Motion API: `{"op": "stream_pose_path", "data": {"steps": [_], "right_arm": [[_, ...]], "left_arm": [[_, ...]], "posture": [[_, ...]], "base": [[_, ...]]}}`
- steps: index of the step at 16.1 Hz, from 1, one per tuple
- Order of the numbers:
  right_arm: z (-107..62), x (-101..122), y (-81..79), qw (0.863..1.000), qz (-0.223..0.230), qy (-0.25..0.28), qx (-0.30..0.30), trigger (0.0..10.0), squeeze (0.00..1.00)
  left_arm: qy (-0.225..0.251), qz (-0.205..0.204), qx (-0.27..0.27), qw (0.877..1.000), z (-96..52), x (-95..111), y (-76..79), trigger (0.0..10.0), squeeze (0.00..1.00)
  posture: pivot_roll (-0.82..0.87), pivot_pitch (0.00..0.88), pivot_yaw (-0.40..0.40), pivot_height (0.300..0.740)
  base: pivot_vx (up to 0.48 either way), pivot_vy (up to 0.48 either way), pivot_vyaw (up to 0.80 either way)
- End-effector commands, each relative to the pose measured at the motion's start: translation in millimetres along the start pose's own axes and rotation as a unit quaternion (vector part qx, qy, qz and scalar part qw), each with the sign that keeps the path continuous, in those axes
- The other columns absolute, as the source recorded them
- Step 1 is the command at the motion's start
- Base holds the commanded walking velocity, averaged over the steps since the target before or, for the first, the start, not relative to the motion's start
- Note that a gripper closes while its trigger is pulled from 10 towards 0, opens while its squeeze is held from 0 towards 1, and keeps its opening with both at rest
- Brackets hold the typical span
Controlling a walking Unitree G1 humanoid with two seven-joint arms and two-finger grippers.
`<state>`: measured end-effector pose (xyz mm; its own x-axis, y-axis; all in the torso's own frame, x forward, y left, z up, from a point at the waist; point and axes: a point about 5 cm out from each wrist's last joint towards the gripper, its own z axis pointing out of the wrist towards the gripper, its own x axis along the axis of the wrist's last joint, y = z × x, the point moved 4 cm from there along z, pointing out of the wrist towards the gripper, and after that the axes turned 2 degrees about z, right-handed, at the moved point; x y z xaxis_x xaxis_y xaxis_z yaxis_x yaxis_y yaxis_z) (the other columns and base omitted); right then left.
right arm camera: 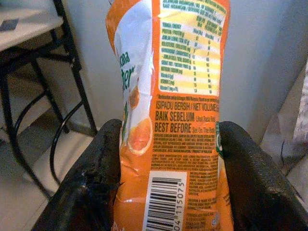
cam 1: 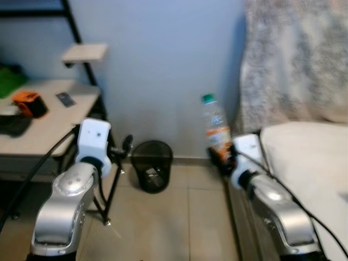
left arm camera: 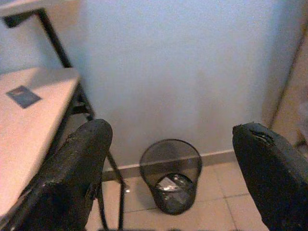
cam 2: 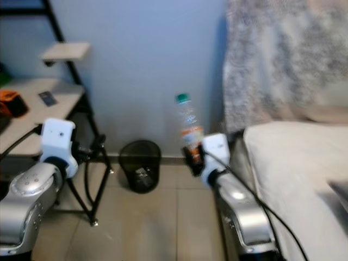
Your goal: Clean up the room
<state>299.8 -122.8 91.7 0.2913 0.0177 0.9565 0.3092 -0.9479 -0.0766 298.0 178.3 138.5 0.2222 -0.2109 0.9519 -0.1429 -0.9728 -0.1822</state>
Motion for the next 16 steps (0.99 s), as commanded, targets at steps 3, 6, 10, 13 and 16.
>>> {"op": "stream_pose_path", "data": {"steps": [3, 6, 10, 13, 16], "right_arm": [[4.4, 5.5, -5.4, 1.0, 0.01, 0.006, 0.002, 10.0, 0.0], [4.3, 6.1, -4.3, 1.0, 0.003, 0.007, 0.002, 10.0, 0.0], [5.1, 6.6, -6.5, 1.0, -0.001, 0.006, 0.007, 10.0, 0.0], [5.5, 6.3, -8.3, 1.0, -0.001, 0.005, 0.01, 10.0, 0.0], [6.0, 7.2, -8.6, 1.0, -0.002, 0.006, 0.011, 10.0, 0.0]], "left_arm": [[0.003, 0.014, 0.011, 1.0, 0.9, 3.3, -8.1, 10.0, 0.0], [0.003, 0.014, 0.009, 1.0, 1.4, 3.3, -6.9, 10.0, 0.0], [0.004, 0.013, 0.007, 1.0, 2.9, 4.1, -6.8, 10.0, 0.0], [0.005, 0.014, 0.008, 1.0, 4.1, 4.7, -6.6, 10.0, 0.0], [0.006, 0.013, 0.006, 1.0, 4.9, 5.2, -5.8, 10.0, 0.0]], "posture": [[-0.05, 0.0, 0.027, 0.74], [-0.04, 0.0, 0.026, 0.74], [-0.04, 0.0, 0.027, 0.74], [-0.04, 0.0, 0.024, 0.74], [-0.05, 0.0, 0.025, 0.74]], "base": [[0.273, 0.0, 0.0], [0.268, 0.0, 0.0], [0.266, 0.0, 0.0], [0.266, 0.0, 0.0], [0.27, 0.0, 0.0]]}}
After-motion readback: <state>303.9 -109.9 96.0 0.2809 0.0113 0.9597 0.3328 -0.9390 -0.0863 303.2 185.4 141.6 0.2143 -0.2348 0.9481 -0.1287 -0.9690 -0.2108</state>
